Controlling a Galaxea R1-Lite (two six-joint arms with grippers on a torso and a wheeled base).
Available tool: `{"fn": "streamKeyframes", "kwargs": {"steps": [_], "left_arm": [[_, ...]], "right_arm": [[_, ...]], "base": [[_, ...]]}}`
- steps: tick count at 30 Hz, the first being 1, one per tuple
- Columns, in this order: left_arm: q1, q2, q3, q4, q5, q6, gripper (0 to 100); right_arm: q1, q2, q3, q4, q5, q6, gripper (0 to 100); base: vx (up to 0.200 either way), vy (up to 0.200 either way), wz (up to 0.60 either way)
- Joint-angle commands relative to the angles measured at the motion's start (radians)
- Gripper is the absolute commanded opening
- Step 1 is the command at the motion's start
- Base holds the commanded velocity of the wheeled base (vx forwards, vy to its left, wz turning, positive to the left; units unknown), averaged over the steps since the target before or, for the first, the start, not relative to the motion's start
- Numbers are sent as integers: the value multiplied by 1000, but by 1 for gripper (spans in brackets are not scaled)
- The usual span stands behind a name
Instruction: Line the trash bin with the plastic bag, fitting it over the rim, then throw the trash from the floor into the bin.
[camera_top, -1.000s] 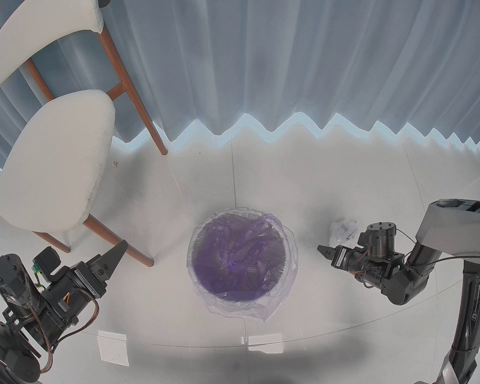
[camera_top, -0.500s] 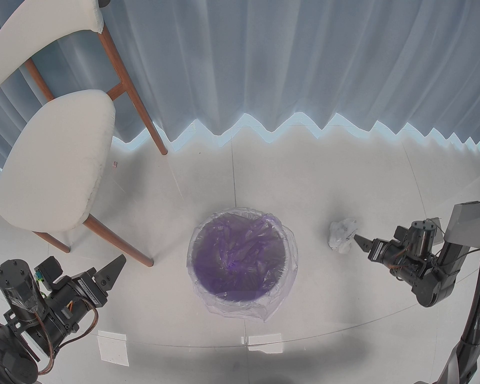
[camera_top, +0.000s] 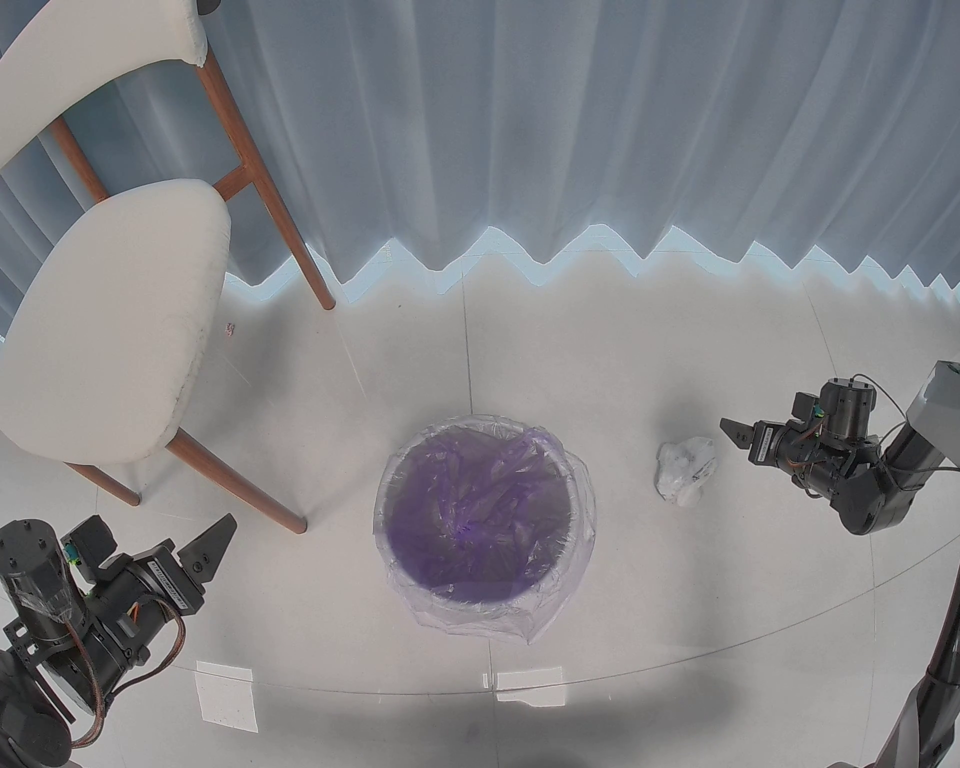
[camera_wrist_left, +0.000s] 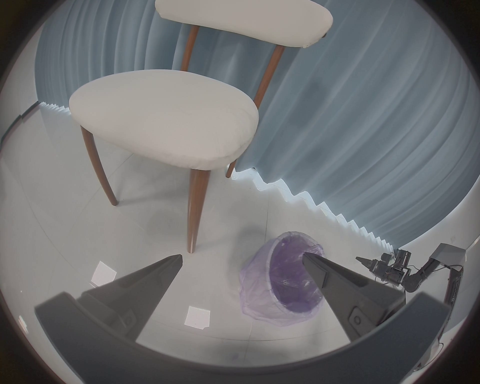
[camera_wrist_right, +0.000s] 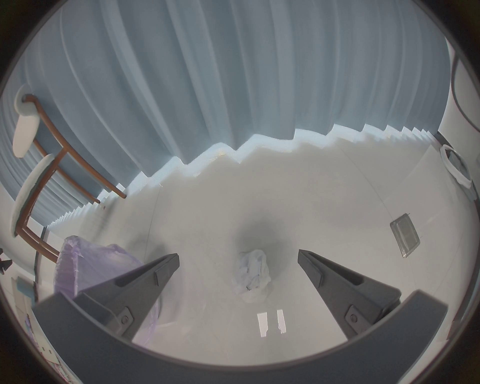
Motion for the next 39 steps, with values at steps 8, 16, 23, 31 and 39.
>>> {"fn": "streamKeyframes", "kwargs": {"steps": [8,16,23,31,39], "left_arm": [[72,-45,18,34,34,4,100],[90,-70,18,38,36,3,100],[89,-87,18,25,37,9,100],[77,-90,18,34,39,12,100],[64,-84,18,36,45,26,100]], "right_arm": [[-7,189,-368,284,-24,7,100],[-9,350,-509,329,-50,7,100],[0,450,-600,329,-60,6,100],[-1,521,-702,364,-63,6,100],[2,557,-791,412,-61,6,100]], "base": [[0,0,0],[0,0,0],[0,0,0],[0,0,0],[0,0,0]]}}
